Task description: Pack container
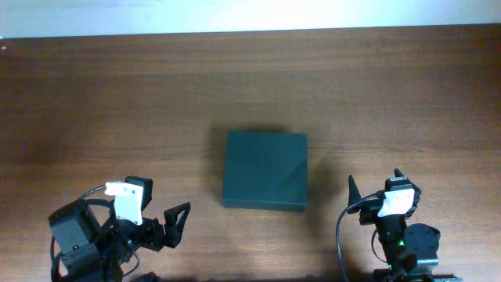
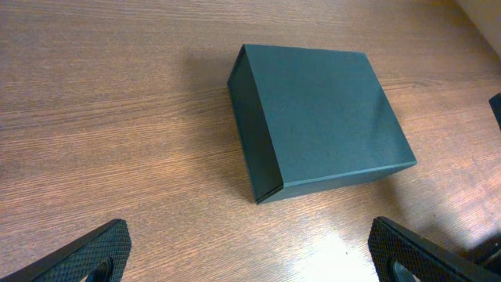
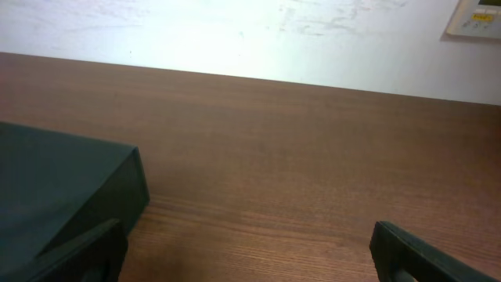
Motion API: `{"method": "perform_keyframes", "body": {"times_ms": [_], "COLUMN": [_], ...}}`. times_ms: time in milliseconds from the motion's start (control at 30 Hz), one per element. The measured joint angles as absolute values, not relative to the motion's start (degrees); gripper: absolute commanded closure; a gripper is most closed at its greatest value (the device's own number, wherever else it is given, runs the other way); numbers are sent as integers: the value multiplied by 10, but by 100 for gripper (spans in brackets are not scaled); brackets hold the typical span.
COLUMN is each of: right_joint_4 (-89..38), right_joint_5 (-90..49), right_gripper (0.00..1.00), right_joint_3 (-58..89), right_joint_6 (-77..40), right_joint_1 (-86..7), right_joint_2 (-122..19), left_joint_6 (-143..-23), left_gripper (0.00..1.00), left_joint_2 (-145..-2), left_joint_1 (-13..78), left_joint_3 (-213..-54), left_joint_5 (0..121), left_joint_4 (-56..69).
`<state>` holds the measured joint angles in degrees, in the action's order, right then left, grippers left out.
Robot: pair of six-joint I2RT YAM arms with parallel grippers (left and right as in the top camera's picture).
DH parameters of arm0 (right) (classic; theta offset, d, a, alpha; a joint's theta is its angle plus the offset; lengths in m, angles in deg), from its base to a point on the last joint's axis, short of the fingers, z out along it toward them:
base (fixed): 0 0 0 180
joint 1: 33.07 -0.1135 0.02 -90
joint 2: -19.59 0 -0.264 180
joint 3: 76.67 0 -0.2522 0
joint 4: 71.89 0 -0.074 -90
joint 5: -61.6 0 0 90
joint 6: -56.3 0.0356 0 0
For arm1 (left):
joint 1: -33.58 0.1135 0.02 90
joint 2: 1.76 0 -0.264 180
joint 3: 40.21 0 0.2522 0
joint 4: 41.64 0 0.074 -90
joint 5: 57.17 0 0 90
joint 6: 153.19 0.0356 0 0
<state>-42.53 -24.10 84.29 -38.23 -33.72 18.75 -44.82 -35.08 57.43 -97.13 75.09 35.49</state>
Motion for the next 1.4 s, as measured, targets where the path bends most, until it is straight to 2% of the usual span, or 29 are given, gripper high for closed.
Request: {"method": "perform_keyframes", "body": {"times_ms": [1100,1267,1400], "right_joint_4": [-425,-425,-426], "right_joint_5": [-241,-241,-241], "right_gripper": [1,1,1], "right_joint_3": [843,843,843], "right_joint_6": [-382,-382,-382], "right_joint_1": [-337,-337,-337], "right_joint_2": [188,188,188], "left_joint_6": [-448,-448,-448], "left_gripper": [1,1,1], "left_joint_2": [-351,-351,-346], "left_joint_1": [570,510,423], "left_joint_3": [-971,-971,-968], "left_joint_5": [751,749,745], "left_joint_4": [355,325,196]}}
